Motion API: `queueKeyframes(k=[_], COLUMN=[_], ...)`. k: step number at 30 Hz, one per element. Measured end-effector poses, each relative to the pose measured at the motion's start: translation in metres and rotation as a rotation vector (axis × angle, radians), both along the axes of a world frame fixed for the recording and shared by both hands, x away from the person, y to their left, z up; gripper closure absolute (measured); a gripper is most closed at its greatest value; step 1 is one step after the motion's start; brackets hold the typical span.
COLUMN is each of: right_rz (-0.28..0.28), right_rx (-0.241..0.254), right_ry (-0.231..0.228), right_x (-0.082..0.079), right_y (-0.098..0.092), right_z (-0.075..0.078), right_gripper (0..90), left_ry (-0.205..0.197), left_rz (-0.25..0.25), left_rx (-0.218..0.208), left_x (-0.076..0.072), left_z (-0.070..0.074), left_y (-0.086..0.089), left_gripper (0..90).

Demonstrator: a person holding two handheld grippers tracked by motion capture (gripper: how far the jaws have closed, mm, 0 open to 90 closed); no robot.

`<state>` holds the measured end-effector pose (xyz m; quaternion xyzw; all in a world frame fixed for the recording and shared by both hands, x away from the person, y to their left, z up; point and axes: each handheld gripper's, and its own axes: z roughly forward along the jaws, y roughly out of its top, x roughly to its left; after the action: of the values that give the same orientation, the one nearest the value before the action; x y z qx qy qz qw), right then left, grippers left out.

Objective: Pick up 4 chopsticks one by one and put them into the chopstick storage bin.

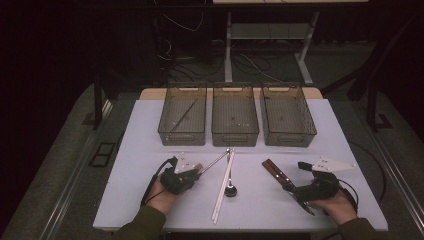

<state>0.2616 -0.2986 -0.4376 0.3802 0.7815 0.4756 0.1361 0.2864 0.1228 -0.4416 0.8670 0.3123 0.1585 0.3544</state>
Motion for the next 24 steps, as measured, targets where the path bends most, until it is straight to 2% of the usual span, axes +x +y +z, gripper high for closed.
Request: queueKeyframes(k=[8,12,22,24], right_rz=[0.000,0.000,0.002,0.002], right_rx=[0.007,0.007,0.009,0.010], right_ry=[0.004,0.004,0.003,0.003], right_x=[-0.0002,-0.0001,0.0001,0.0001], right_y=[-0.0001,-0.0001,0.0002,0.0003], right_z=[0.0003,0.0003,0.0002,0.0002], right_gripper=[2.1,2.1,2.1,2.1], left_ry=[0.020,0.025,0.072,0.072], left_rz=[-0.001,0.002,0.011,0.008], left_rx=[0.025,0.019,-0.031,-0.029], left_x=[0.0021,0.0023,0.0059,0.0059], left_z=[-0.0052,-0.0055,-0.0067,-0.0068], left_y=[-0.0016,-0.0018,0.0017,0.0018], left_gripper=[78.4,78.7,82.0,82.3])
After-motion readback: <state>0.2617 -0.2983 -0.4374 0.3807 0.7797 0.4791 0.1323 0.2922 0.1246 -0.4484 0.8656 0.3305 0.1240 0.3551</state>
